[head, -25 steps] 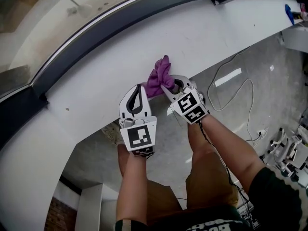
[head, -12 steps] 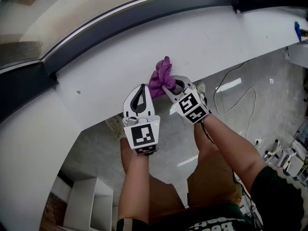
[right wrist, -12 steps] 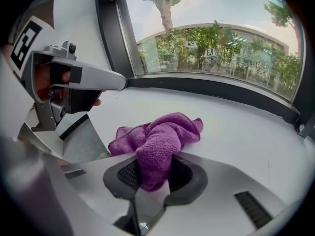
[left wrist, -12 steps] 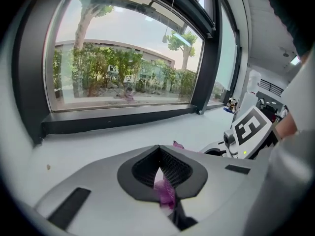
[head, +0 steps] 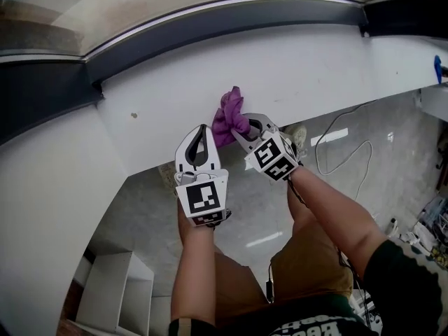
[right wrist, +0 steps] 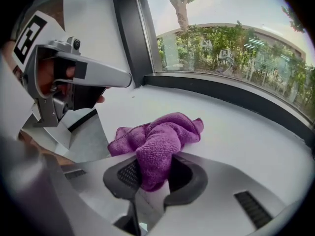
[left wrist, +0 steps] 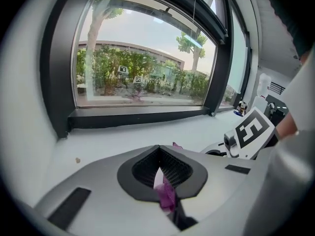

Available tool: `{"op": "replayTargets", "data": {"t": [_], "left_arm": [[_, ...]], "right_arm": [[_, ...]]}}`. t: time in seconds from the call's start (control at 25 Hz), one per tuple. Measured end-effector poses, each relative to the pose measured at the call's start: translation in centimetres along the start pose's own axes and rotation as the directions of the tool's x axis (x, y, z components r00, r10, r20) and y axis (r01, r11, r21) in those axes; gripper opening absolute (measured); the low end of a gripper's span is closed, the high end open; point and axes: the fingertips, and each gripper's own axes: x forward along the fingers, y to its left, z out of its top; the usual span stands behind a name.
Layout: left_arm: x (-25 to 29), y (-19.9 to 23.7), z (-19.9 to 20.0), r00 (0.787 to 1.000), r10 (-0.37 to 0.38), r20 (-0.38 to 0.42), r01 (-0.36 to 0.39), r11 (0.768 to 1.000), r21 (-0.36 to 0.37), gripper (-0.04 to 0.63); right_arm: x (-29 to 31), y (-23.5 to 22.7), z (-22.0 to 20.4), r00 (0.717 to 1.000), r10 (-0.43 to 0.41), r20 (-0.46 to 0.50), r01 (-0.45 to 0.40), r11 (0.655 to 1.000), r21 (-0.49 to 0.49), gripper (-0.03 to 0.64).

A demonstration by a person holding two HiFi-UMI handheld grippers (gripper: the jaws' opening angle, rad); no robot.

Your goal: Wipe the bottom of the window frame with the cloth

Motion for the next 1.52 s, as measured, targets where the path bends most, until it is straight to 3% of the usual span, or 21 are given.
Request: {"op": "replayTargets", "data": {"t": [0.28,0.76,1.2,1.52], "left_arm": [[-2.8,4.8,0.5,0.996,0.082,0.026,-0.083,0.997,0.005,0.006],[-6.5,11.7,-1.6,0.983,0.176,0.057,-0.172,0.983,-0.058,0.006],[-8.8,16.3,-3.3,0.967,0.251,0.032,-0.246,0.962,-0.121,0.006],[-9.9,18.3,-4.0,0.957,0.288,0.012,-0.283,0.947,-0.150,0.006]], "right_arm": [[2.6,3.8,2.7,0.999,0.049,-0.016,-0.050,0.997,-0.054,0.101],[6.9,9.1,6.9,0.996,0.093,-0.005,-0.093,0.987,-0.134,0.101],[9.6,12.6,10.0,0.991,0.133,-0.003,-0.132,0.978,-0.161,0.101],[12.2,16.4,13.0,0.977,0.213,-0.002,-0.209,0.957,-0.202,0.101]]}}
